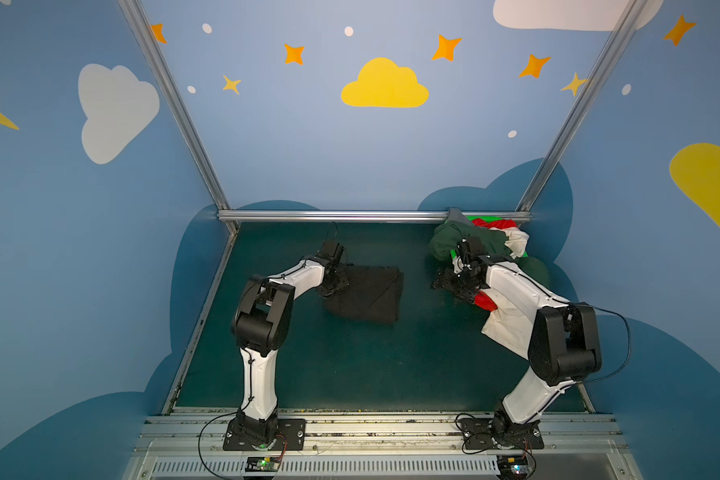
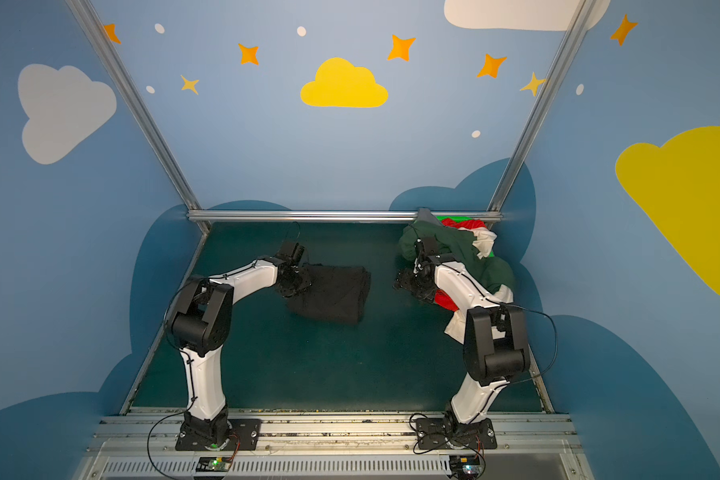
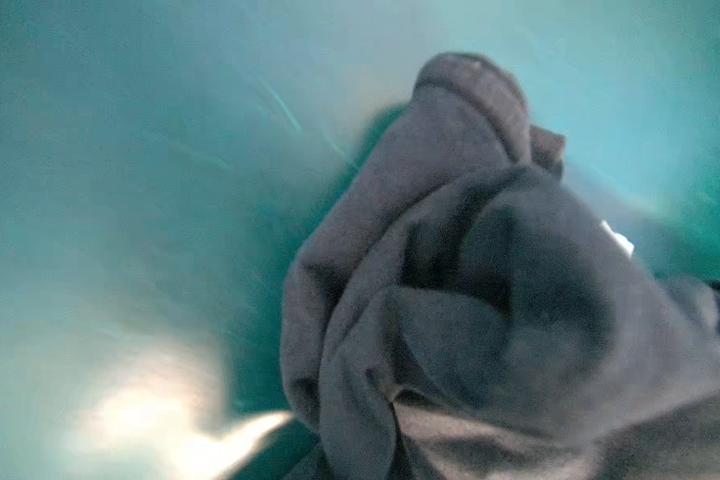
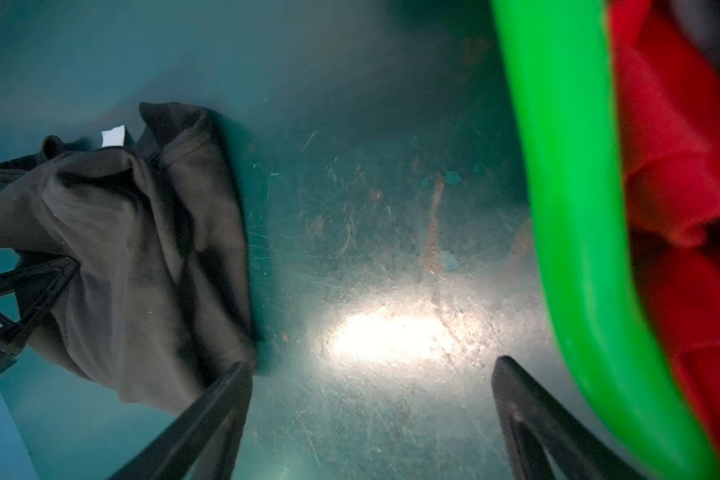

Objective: Fold and stack the t-shirts
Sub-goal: 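Drag the folded shirt to the far corner with left gripper while right withdraws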

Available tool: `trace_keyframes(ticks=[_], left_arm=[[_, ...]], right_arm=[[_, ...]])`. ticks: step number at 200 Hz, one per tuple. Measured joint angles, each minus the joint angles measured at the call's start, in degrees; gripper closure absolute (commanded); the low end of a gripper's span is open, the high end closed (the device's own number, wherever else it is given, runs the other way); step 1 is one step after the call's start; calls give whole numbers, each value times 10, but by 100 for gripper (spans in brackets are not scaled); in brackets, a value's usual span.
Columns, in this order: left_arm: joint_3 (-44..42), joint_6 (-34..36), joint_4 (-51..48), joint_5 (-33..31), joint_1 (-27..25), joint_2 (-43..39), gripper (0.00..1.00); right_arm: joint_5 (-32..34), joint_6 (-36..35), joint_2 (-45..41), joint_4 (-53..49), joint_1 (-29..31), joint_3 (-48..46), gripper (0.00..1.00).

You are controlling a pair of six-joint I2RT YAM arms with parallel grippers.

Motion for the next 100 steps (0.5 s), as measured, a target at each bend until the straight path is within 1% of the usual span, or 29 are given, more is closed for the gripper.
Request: trace_keyframes(ticks=[15, 47, 59, 79, 100], left_arm=[[27, 7, -22, -7, 25, 14, 96], [101, 37, -60, -18, 97, 58, 96], [149, 58, -86, -23, 120, 84, 96], [255, 105, -130, -35, 153, 146, 96], [333, 149, -165, -35, 182, 192, 96]], right_arm=[[-4, -1, -4, 8, -5, -6, 12], [-7, -11, -21, 23, -10, -24, 11], [-7, -13, -26, 30, -13, -31, 11], [-11, -13, -34, 37, -18, -37, 11], [-20, -12, -38, 39, -24, -39, 11]])
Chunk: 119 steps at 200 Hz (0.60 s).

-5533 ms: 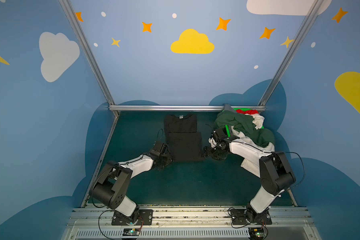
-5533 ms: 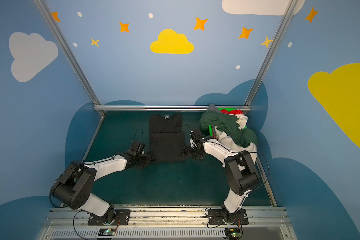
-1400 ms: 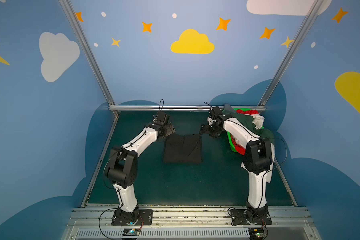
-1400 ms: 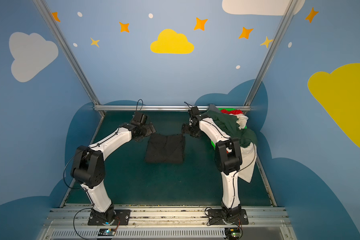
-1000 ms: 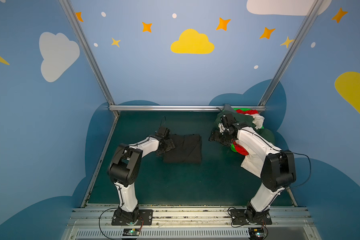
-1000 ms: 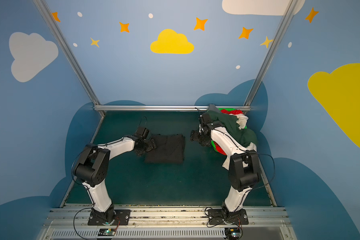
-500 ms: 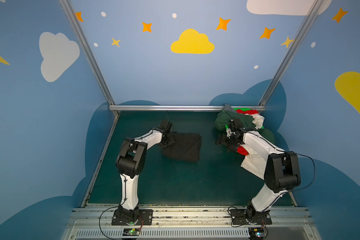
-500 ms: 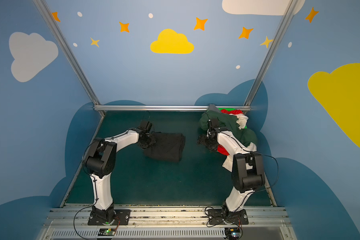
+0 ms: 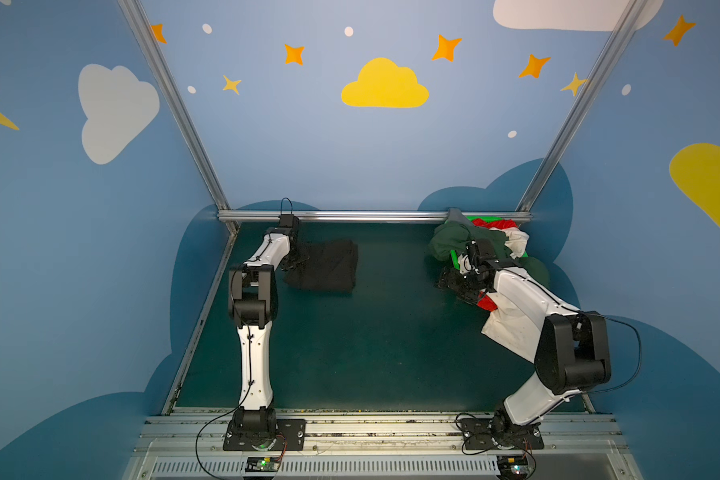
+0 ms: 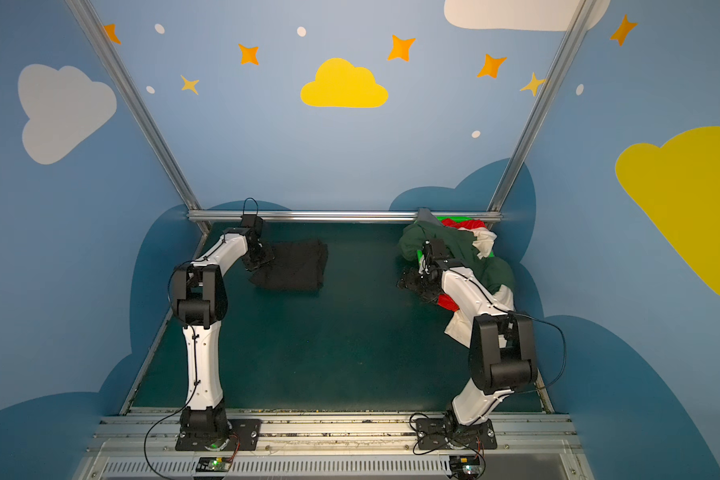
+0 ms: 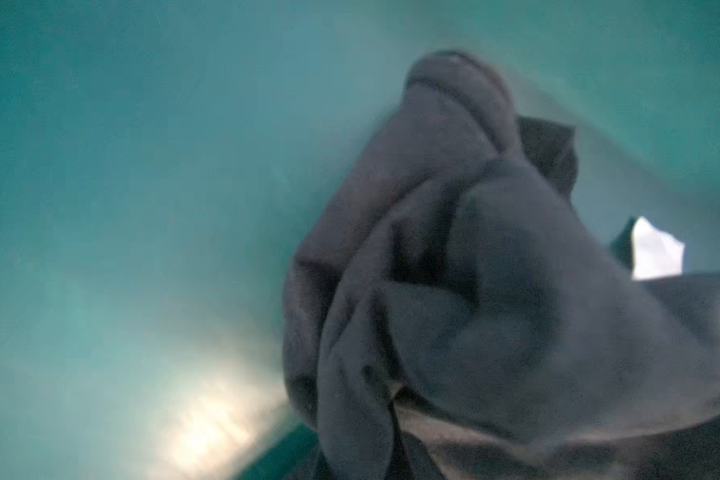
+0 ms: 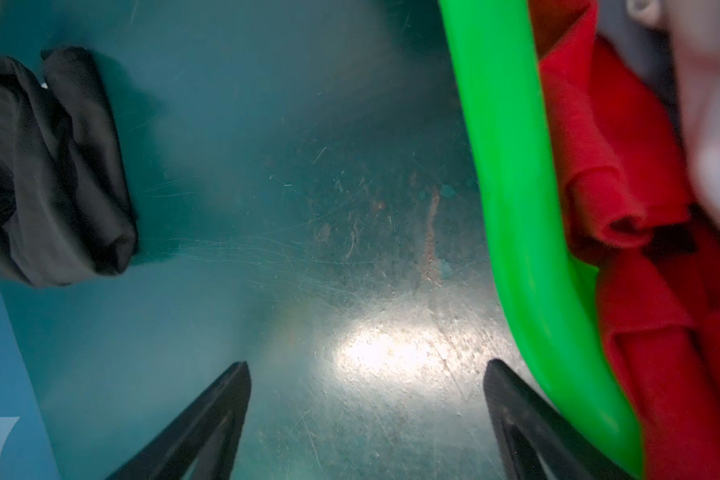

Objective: Fold and stack the t-shirts
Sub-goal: 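Drag the folded shirt to the far corner with left gripper while right withdraws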

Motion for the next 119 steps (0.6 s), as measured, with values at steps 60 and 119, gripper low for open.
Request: trace_keyframes(ticks=[60, 119], left_arm=[[162, 83, -83, -13, 84, 83, 96], [242, 123, -124, -112, 110, 116, 0]], right_arm=[[-22, 0, 1, 19, -8, -1, 10], [-20, -17, -24, 84, -10, -40, 7]])
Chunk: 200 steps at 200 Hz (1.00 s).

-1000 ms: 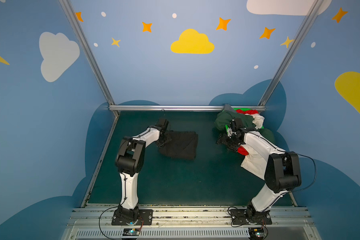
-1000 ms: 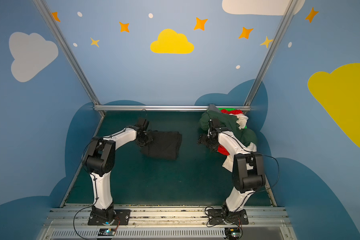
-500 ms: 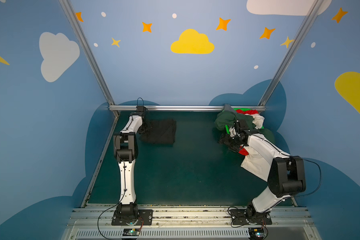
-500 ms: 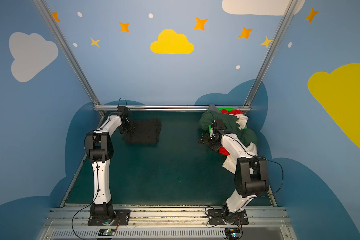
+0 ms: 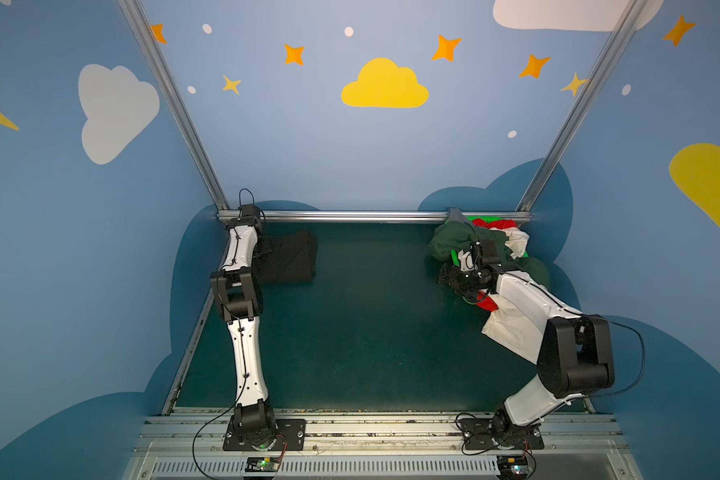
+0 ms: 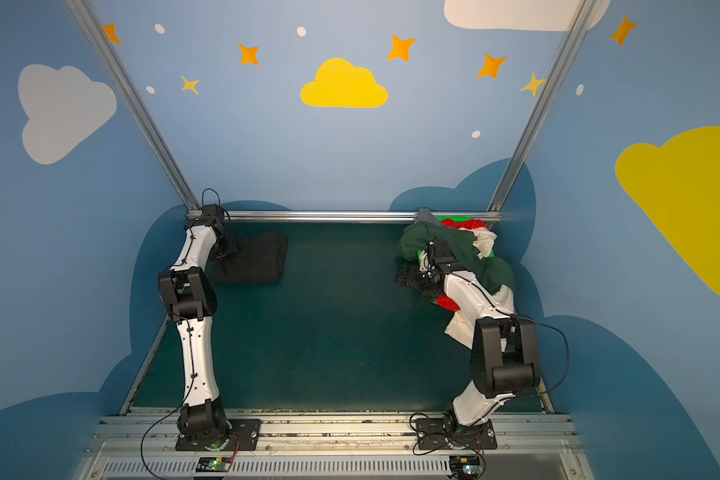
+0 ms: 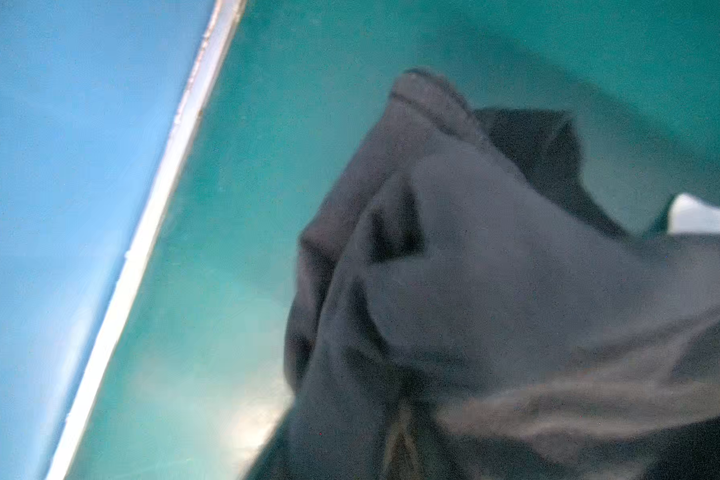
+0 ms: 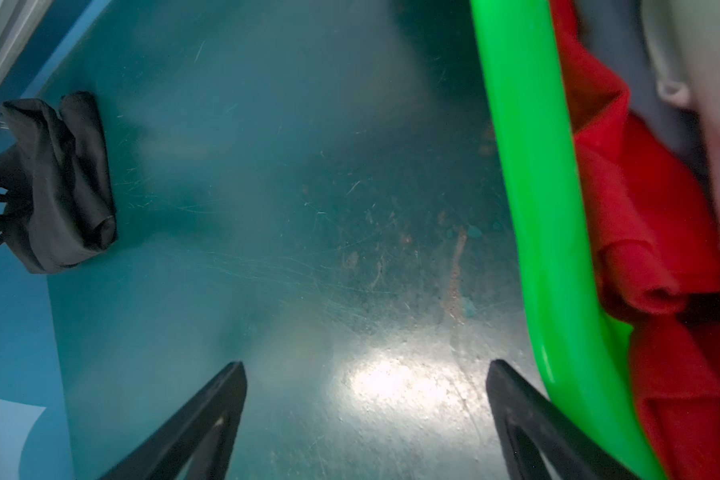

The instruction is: Fold and stack the t-shirts

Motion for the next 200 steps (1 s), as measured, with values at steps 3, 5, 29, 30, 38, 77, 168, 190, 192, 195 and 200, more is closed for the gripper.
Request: trace_keyframes(ticks=[3, 5, 29, 30, 38, 77, 168, 190, 192, 195, 200], left_arm=[[-10, 0, 4, -4, -1, -5, 0], [-17, 0, 5, -6, -2, -8, 0], [-189, -5, 74, -34, -15, -106, 0], [-195, -5, 77, -35, -15, -110, 0], [-273, -9, 114, -45, -22, -160, 0], [-649, -62, 348, -68, -61, -447, 0], [-1078, -61, 717, -107, -111, -695, 0], [-1138, -45, 810, -103, -110, -705, 0], [-1143, -44, 815, -101, -110, -705, 0], [-1152, -43, 821, -100, -110, -706, 0], [-1161, -41, 826, -97, -109, -707, 0]], right_arm=[[2, -1, -3, 3, -1, -4, 7], [4, -2, -6, 6, -1, -8, 6], [56, -17, -60, 53, -3, -63, 6], [59, -19, -63, 57, -3, -67, 6], [80, -28, -86, 77, -4, -89, 6], [196, -106, -227, 221, -14, -235, 3], [331, -170, -158, 529, -35, -376, 2], [329, -183, -151, 564, -38, -387, 3], [329, -184, -151, 567, -38, -389, 3], [329, -186, -151, 574, -38, -392, 3], [328, -189, -151, 583, -39, -397, 3]])
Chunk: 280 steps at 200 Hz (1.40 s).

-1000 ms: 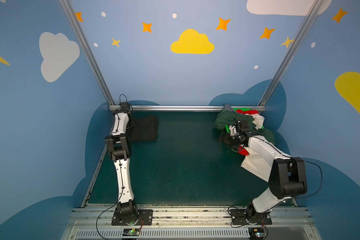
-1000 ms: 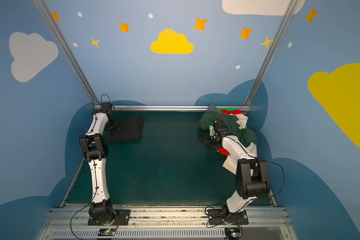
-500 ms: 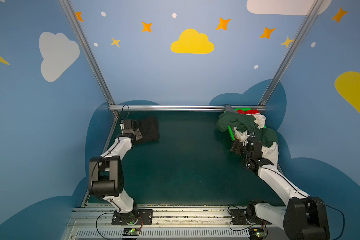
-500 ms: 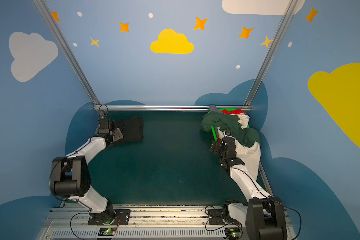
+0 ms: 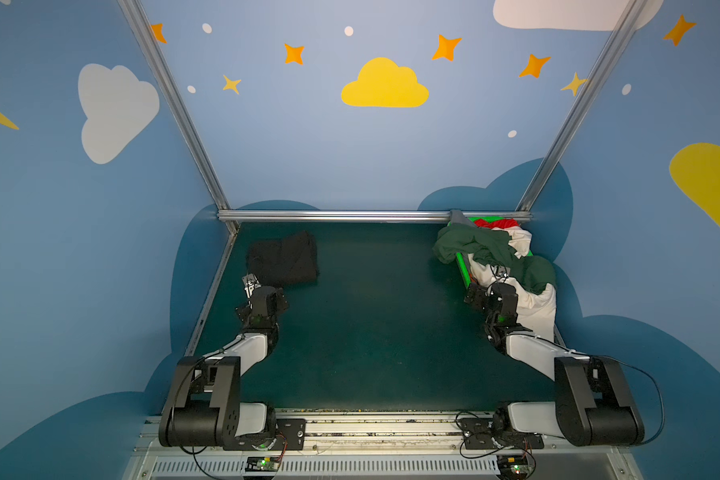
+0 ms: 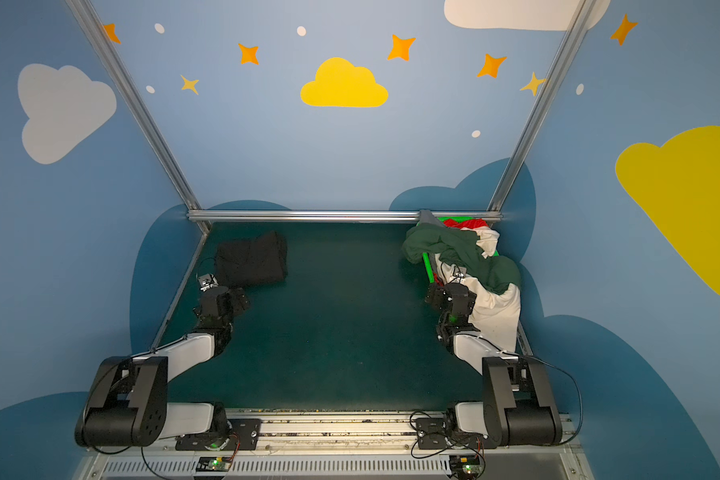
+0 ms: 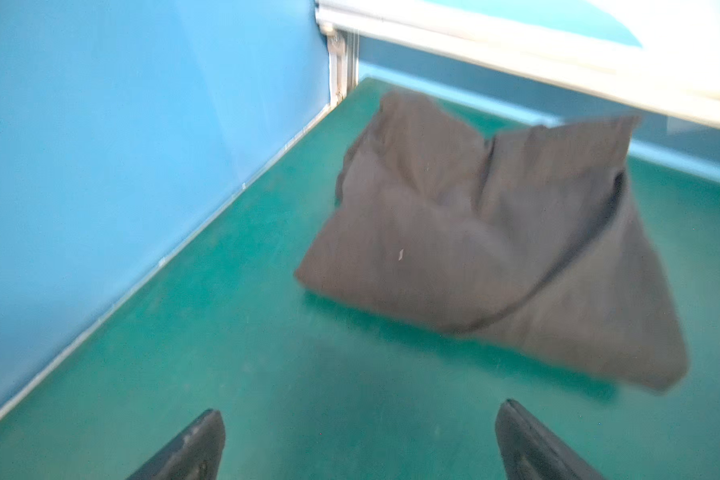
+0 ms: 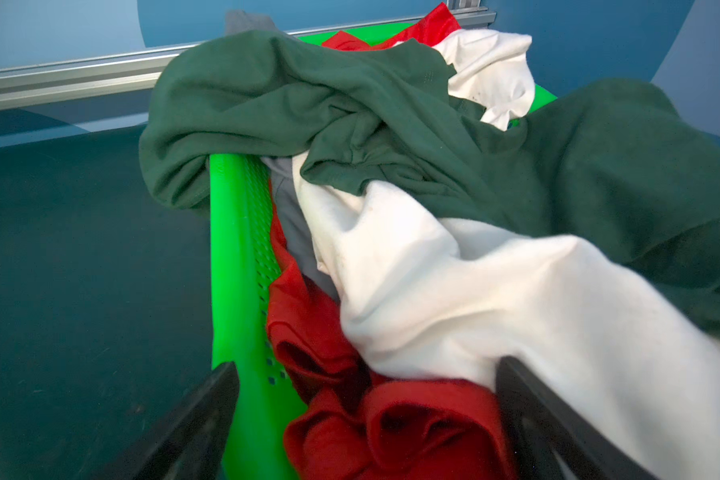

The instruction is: Fold and stack the t-shirts

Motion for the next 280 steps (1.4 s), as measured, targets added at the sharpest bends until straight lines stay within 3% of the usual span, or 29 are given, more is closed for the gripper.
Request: trace_keyframes(ticks=[37, 90, 106, 173, 199, 231, 280], left_arm=[[-35, 28, 43, 30, 6, -29, 0], [-112, 50, 107, 56, 6, -117, 0], [-102, 54, 104, 62, 7, -106, 0], [-10, 59, 69, 115, 29, -18, 0], [-35, 48, 130, 162, 43, -4, 0], [-24, 46, 175, 209, 44, 119, 0], [-6, 49, 169, 214, 33, 113, 0]], right_arm=[[-9, -19, 17, 126, -5, -53, 3], [-70, -34, 57, 213, -37, -65, 3], [-80, -52, 84, 251, -37, -59, 3], [-141, -83, 87, 197, -38, -25, 2], [-155, -94, 87, 193, -38, -24, 2], [-160, -98, 87, 193, -38, -24, 2], [-160, -99, 86, 191, -38, -23, 2]])
